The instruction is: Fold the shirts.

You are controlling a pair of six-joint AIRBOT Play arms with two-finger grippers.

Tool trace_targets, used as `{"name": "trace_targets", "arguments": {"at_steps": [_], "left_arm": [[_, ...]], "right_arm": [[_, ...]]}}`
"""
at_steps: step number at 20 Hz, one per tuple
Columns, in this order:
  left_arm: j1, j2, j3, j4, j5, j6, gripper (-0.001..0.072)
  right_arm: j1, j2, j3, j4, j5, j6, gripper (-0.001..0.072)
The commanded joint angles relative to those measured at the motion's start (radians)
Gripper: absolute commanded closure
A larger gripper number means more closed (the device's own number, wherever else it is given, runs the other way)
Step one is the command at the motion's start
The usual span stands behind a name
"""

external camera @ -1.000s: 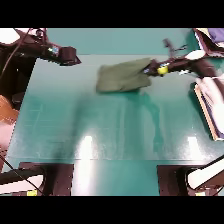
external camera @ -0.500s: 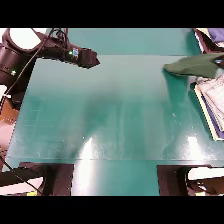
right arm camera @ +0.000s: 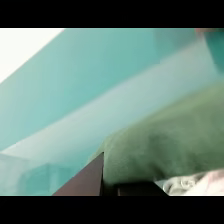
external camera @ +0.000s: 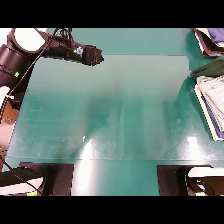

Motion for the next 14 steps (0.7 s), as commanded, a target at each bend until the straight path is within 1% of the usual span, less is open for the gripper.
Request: {"name": "trace_targets", "arguments": {"at_steps": [1,2,4,5,8,10,12,14], "left_arm": [[-0.001,0.000,0.000,0.001,-0.011,0.000,0.0681],[-0.001,0.000,0.000,0.001,-0.011,0.000,0.0681],[-0.001,0.000,0.000,0.001,-0.016,0.000,0.0680],[-0.001,0.000,0.000,0.001,-0.019,0.000,0.0681],[-0.001,0.000,0.000,0.001,-0.036,0.000,0.0680],[-0.001,0.000,0.000,0.001,-0.047,0.000,0.0680],[-0.001,0.000,0.000,0.001,-0.056,0.001,0.0681],[-0.001,0.000,0.000,0.001,-0.058,0.000,0.0681]], "right_arm": [[-0.010,0.003,0.156,-0.036,0.079,0.013,0.0697],[-0.016,0.007,0.188,-0.066,0.099,0.032,0.0697],[-0.034,0.045,0.169,-0.086,0.101,0.036,0.0697],[-0.048,0.076,0.127,-0.101,0.101,0.036,0.0697],[-0.101,0.157,0.000,-0.212,0.134,0.036,0.0697],[-0.149,0.212,-0.093,-0.249,0.161,0.035,0.0696],[-0.206,0.275,-0.195,-0.254,0.179,0.035,0.0695],[-0.257,0.336,-0.298,-0.331,0.198,0.035,0.0692]]}}
